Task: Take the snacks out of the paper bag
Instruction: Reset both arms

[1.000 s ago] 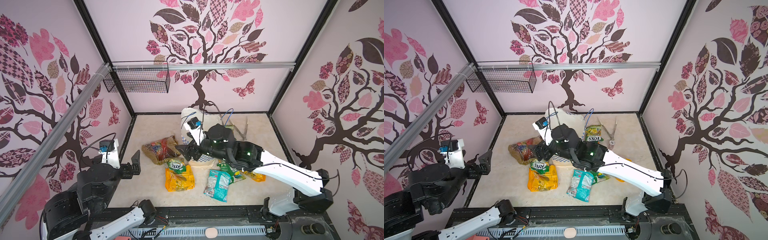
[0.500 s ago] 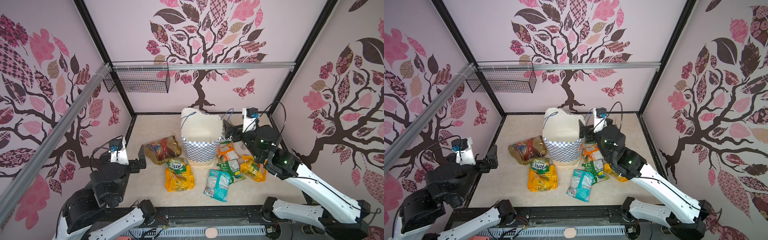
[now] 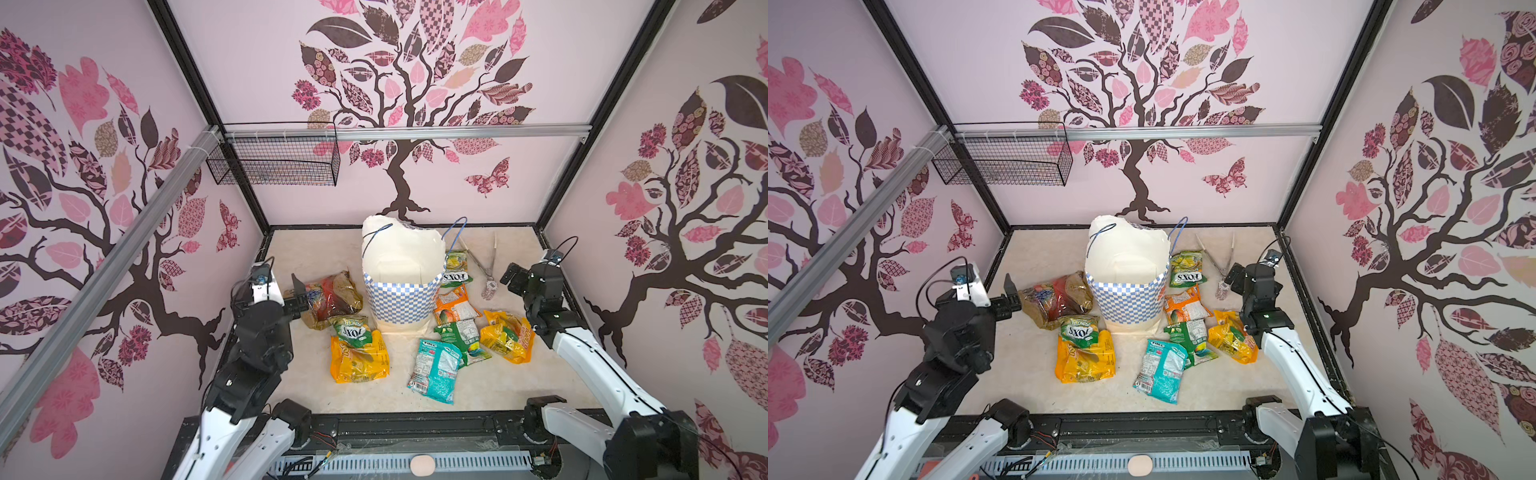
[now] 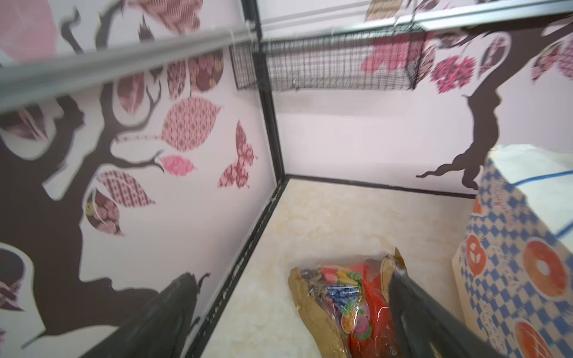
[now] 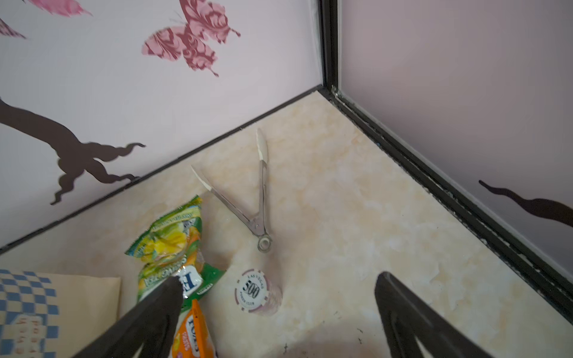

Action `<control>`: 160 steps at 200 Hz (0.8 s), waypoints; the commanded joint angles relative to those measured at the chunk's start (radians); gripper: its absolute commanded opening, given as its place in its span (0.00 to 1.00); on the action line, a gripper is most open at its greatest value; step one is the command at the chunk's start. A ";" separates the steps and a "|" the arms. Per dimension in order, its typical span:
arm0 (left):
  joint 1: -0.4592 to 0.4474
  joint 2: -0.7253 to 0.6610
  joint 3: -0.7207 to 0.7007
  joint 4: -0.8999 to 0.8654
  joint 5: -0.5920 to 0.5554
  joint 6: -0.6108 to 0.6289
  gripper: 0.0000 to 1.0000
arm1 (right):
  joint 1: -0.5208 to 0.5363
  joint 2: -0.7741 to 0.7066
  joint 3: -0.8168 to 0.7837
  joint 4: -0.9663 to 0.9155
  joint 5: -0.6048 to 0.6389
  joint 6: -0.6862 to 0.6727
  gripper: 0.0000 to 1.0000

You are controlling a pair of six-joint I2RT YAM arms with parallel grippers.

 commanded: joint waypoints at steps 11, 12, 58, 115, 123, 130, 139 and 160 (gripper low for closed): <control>0.162 0.135 -0.108 0.171 0.300 -0.134 0.98 | -0.005 0.080 -0.105 0.233 0.083 -0.052 1.00; 0.162 0.140 -0.112 0.179 0.300 -0.132 0.98 | -0.004 0.083 -0.109 0.239 0.085 -0.053 1.00; 0.244 0.369 -0.257 0.451 0.283 -0.074 0.98 | -0.004 0.265 -0.288 0.633 0.099 -0.143 1.00; 0.378 0.554 -0.444 0.911 0.478 -0.136 0.98 | 0.000 0.324 -0.325 0.850 -0.025 -0.279 1.00; 0.379 0.588 -0.461 0.962 0.498 -0.141 0.98 | -0.001 0.320 -0.384 0.986 -0.023 -0.292 1.00; 0.379 0.617 -0.480 1.019 0.513 -0.143 0.98 | -0.001 0.353 -0.449 1.133 -0.004 -0.283 1.00; 0.379 0.660 -0.504 1.095 0.522 -0.147 0.98 | -0.002 0.427 -0.499 1.304 -0.033 -0.305 1.00; 0.380 0.753 -0.543 1.259 0.534 -0.141 0.99 | 0.000 0.510 -0.509 1.410 -0.072 -0.333 1.00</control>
